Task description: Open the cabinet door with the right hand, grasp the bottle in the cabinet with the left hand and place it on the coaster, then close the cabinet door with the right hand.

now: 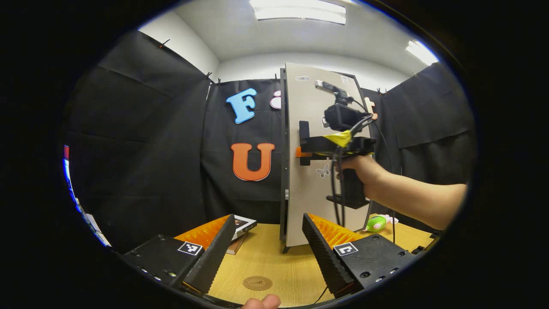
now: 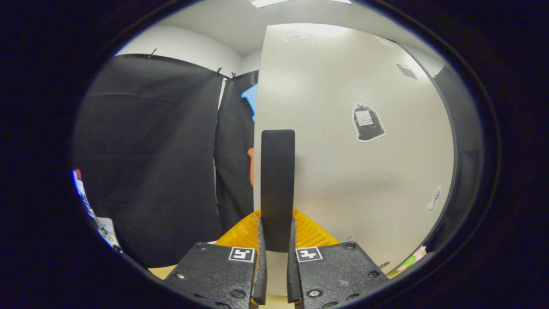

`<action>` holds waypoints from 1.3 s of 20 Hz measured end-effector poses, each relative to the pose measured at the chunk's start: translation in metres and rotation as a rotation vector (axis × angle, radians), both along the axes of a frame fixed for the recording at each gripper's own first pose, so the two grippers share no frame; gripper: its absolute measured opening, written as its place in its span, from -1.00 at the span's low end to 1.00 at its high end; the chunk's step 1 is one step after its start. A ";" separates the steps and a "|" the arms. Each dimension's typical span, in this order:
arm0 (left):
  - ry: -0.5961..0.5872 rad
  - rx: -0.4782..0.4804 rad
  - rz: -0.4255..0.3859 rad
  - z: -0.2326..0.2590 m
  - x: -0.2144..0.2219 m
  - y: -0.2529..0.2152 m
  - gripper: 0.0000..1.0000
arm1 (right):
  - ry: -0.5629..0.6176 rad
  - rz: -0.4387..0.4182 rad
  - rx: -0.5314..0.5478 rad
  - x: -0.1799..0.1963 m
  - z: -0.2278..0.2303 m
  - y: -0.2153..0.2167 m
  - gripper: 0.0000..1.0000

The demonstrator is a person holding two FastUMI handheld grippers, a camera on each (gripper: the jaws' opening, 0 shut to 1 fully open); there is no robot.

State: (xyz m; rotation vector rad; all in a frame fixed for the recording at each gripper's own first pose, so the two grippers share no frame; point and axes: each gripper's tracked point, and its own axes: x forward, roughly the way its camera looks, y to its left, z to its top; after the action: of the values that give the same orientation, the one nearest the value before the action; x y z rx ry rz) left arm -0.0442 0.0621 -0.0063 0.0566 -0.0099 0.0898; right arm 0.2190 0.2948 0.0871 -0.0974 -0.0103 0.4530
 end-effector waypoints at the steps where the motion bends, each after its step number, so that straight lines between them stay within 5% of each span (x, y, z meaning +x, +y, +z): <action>1: 0.001 0.003 -0.003 0.001 -0.002 -0.003 0.90 | 0.001 0.011 0.010 -0.014 0.000 -0.007 -0.56; 9: -0.003 0.008 -0.053 0.003 -0.009 -0.035 0.90 | 0.018 0.064 0.005 -0.087 0.006 -0.058 -0.56; 16: -0.004 0.014 -0.117 0.005 -0.014 -0.068 0.90 | 0.007 0.012 0.018 -0.127 0.010 -0.113 -0.58; 26: 0.002 0.021 -0.152 0.001 -0.017 -0.093 0.90 | -0.022 -0.171 0.031 -0.149 0.019 -0.192 -0.64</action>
State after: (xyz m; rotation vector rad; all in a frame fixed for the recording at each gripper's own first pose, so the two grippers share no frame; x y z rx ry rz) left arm -0.0609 -0.0313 -0.0050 0.0764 -0.0130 -0.0627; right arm 0.0700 0.1030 0.1061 -0.0723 -0.0300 0.2812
